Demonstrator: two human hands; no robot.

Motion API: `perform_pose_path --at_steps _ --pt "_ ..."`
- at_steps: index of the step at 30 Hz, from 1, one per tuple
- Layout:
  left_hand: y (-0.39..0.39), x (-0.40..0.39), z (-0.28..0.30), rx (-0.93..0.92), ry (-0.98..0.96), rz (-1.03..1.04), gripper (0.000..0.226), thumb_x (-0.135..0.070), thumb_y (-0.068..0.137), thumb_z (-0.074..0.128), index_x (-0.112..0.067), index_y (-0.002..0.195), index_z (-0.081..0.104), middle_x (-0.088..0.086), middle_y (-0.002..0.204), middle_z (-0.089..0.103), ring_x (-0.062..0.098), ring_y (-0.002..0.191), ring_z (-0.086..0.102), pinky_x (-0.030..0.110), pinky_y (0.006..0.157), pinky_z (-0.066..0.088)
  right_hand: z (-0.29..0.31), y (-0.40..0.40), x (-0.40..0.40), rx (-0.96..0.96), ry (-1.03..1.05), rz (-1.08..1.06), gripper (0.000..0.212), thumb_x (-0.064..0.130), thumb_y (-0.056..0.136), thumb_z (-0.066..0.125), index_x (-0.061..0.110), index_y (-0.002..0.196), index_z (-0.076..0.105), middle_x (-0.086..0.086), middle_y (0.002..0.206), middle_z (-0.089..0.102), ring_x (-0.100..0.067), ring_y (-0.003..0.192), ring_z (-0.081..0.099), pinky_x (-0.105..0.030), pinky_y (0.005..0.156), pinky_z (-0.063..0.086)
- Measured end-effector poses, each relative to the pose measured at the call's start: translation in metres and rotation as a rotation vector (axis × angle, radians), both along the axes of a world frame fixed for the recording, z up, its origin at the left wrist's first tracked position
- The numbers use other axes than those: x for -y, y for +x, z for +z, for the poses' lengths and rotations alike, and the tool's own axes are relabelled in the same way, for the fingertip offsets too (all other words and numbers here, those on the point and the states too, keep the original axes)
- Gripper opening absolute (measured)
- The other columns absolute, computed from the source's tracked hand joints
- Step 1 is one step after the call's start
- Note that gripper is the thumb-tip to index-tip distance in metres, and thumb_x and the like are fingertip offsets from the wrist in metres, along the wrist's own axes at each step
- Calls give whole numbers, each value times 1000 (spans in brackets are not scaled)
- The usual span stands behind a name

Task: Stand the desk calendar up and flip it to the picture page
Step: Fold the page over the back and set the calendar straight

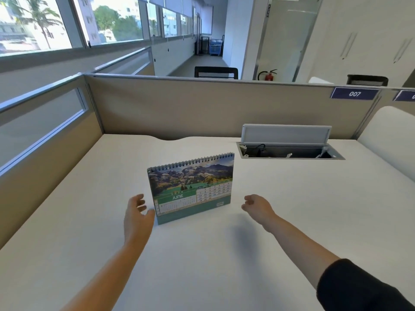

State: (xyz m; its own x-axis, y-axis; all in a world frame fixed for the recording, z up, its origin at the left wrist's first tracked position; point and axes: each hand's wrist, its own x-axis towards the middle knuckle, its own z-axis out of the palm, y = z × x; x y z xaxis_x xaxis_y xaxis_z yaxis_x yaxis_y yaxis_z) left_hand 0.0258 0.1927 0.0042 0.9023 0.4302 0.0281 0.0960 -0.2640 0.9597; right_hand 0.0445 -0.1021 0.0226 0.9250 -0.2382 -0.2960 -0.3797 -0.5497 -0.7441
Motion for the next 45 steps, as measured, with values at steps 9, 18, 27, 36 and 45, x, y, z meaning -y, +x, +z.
perform_pose_path --at_steps 9,18,27,36,45 --pt "19 12 -26 -317 125 -161 25 -8 82 54 -7 107 59 15 106 67 25 83 58 28 60 44 -17 36 -24 -3 -97 128 36 12 89 49 10 125 53 -15 123 59 -29 110 55 -33 92 45" --pt "78 12 -15 -193 199 -160 24 -9 89 46 -8 110 58 15 112 66 23 88 54 30 74 44 -23 94 -25 106 -15 52 17 15 92 49 4 99 60 -17 110 65 -32 95 60 -44 85 54" --pt "216 28 17 -155 255 -176 26 -9 88 48 -5 113 56 18 117 62 30 96 55 33 77 45 1 208 -17 156 -22 -74 25 21 92 48 4 109 57 -20 115 62 -35 102 58 -45 90 51" --pt "284 38 -5 -173 276 -134 24 -7 90 42 -5 108 57 19 113 63 26 88 52 32 72 45 -13 276 -13 169 -123 -126 23 13 89 51 0 102 65 -21 111 65 -37 100 57 -36 77 46" --pt "293 34 -22 -227 300 -154 27 -7 86 42 -8 111 51 17 115 62 27 88 51 33 69 46 -20 288 -20 159 -65 -115 34 12 92 47 8 125 54 -16 130 56 -35 114 53 -38 91 49"
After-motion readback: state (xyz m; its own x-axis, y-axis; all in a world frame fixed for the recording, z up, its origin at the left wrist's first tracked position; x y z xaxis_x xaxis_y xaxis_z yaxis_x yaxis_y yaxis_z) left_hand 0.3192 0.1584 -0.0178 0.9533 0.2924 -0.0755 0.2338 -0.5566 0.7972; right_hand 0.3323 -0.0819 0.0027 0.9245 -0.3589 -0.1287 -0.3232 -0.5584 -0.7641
